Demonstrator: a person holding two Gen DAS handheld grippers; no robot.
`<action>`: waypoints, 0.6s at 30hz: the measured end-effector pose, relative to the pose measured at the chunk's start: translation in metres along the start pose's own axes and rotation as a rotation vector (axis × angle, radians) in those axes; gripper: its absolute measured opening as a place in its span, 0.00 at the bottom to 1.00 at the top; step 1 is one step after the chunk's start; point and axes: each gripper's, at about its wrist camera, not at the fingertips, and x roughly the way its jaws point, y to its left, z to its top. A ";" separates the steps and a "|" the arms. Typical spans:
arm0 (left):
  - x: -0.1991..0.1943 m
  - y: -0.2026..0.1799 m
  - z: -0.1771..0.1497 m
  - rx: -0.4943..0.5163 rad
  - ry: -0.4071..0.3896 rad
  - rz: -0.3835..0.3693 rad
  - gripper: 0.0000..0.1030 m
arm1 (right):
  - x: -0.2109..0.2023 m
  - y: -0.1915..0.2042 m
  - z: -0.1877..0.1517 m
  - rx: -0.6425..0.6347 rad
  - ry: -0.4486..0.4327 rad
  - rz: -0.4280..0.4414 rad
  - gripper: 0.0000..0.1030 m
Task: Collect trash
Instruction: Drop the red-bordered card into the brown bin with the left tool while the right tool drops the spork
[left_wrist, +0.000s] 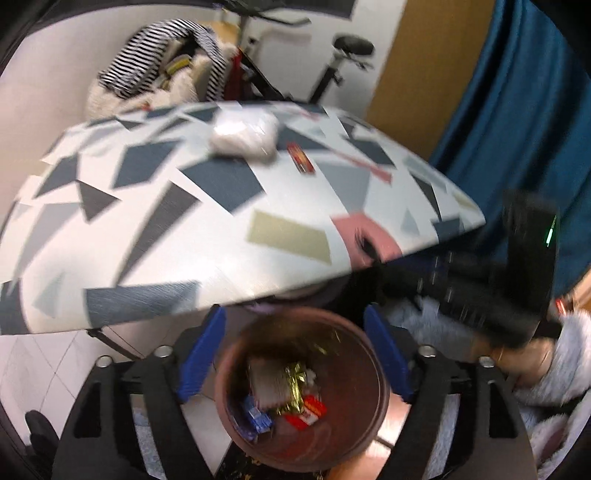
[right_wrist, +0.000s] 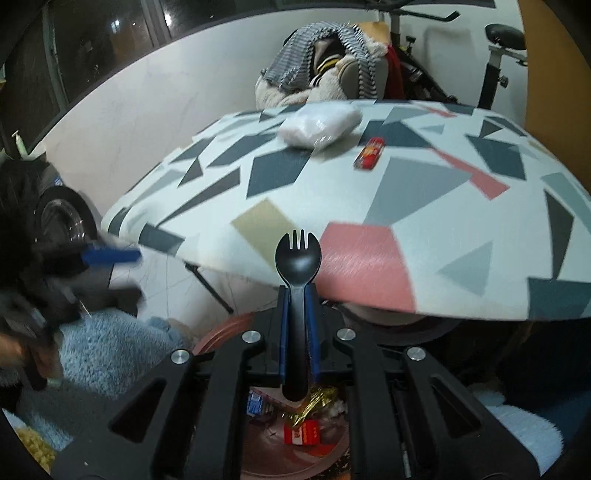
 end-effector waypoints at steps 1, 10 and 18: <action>-0.008 0.003 0.001 -0.017 -0.030 0.017 0.80 | 0.003 0.002 -0.001 -0.009 0.010 0.009 0.13; -0.046 0.020 0.002 -0.073 -0.144 0.151 0.92 | 0.040 0.031 -0.021 -0.136 0.154 0.061 0.13; -0.058 0.032 0.001 -0.088 -0.168 0.229 0.93 | 0.066 0.044 -0.038 -0.183 0.282 0.032 0.13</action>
